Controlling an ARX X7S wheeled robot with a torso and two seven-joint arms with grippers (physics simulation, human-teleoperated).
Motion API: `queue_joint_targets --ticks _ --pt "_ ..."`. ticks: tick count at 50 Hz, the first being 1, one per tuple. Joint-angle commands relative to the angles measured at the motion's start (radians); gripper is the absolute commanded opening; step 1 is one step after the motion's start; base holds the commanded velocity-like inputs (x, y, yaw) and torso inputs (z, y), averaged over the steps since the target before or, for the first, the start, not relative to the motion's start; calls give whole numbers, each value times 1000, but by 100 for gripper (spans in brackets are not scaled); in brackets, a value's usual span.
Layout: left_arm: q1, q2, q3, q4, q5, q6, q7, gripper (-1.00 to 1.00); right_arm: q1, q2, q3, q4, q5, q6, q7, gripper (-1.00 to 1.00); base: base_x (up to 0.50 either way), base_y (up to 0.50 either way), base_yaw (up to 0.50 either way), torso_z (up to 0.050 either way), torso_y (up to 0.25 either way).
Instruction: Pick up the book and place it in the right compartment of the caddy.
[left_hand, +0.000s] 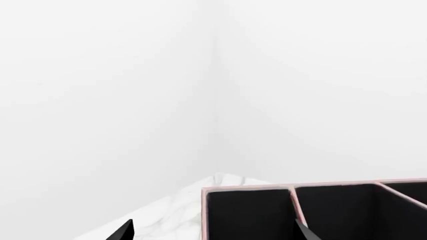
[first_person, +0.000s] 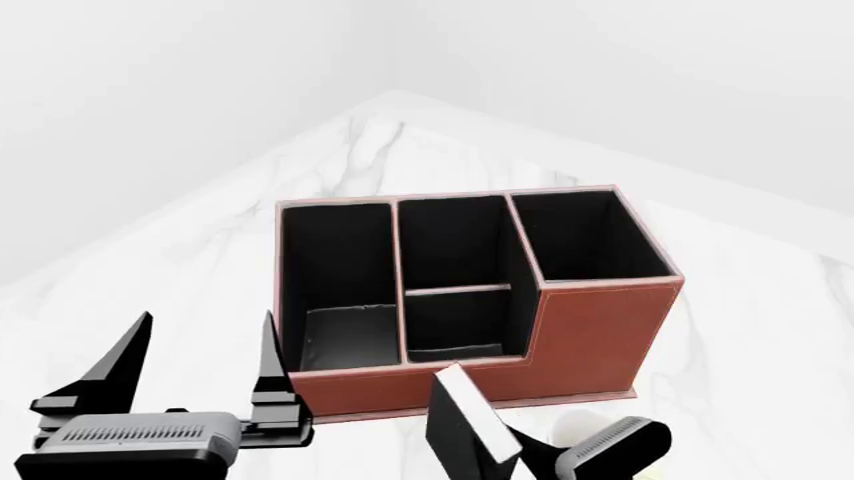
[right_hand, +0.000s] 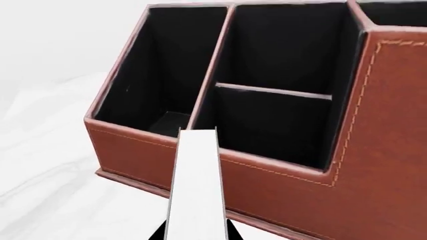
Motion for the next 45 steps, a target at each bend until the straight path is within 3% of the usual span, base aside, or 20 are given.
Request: queue_joint_targets --ticks 1,20,35,45 --pt "1 -4 0 3 -2 1 -6 100 20 29 30 -112 14 34 21 -100 0 0 0 0 0" --pt "-1 -10 0 4 -9 2 -13 100 82 63 49 -218 43 119 62 -100 0 0 0 0 1" --pt "-5 -14 2 7 -15 -3 -18 100 231 88 137 -337 255 313 146 -100 0 0 0 0 1" --pt "-7 -17 3 1 -20 0 -20 100 417 102 218 -394 479 463 263 -100 0 0 0 0 2"
